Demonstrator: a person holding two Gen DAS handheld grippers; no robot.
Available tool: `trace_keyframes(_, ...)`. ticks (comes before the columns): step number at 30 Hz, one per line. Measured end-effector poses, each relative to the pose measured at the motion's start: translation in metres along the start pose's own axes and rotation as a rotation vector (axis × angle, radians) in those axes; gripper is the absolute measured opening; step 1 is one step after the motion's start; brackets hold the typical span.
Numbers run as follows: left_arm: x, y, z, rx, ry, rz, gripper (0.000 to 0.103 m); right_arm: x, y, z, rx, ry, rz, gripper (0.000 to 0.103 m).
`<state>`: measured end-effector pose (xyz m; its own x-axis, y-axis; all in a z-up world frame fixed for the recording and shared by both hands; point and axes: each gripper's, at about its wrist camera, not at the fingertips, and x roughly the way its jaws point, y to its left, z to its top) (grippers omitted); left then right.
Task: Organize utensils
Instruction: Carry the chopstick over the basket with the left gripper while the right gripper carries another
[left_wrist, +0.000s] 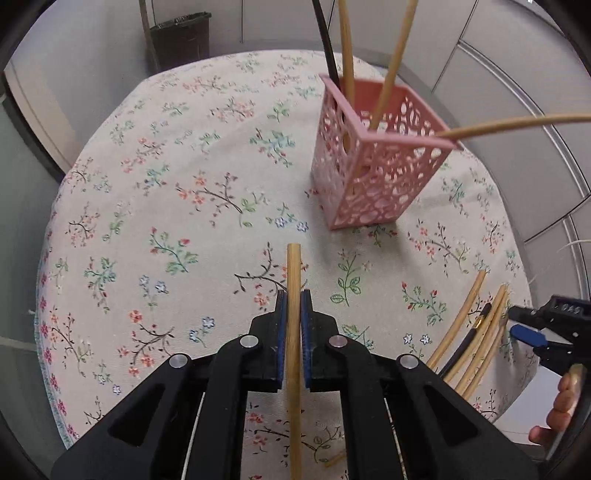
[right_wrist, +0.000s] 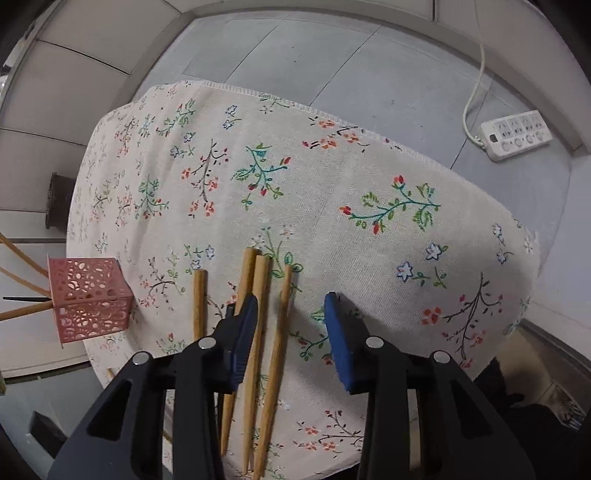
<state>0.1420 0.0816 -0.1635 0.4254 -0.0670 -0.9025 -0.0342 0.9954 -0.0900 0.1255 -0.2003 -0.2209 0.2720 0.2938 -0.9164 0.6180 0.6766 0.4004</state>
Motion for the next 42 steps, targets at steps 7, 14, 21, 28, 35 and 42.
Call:
trace_keyframes(7,-0.033,0.012,0.007,-0.003,-0.07,-0.015,0.006,0.005,0.029,-0.007,-0.107,-0.062,-0.137,0.031)
trace_keyframes(14,-0.095,0.019,0.007,-0.018,-0.232,-0.105,0.007,0.001,0.026,-0.012,-0.128,-0.09,-0.019,0.005)
trace_keyframes(21,-0.149,0.01,-0.001,0.013,-0.367,-0.14,0.006,-0.079,0.056,-0.049,-0.349,-0.268,0.191,0.005)
trace_keyframes(28,-0.179,-0.003,-0.008,0.054,-0.431,-0.133,0.006,-0.152,0.068,-0.084,-0.533,-0.414,0.286,0.005)
trace_keyframes(35,-0.205,-0.013,0.006,0.073,-0.47,-0.148,0.006,-0.198,0.081,-0.076,-0.549,-0.434,0.36,0.005)
trace_keyframes(42,-0.241,-0.028,0.033,0.108,-0.539,-0.149,0.006,-0.255,0.093,-0.065,-0.582,-0.444,0.432,0.005)
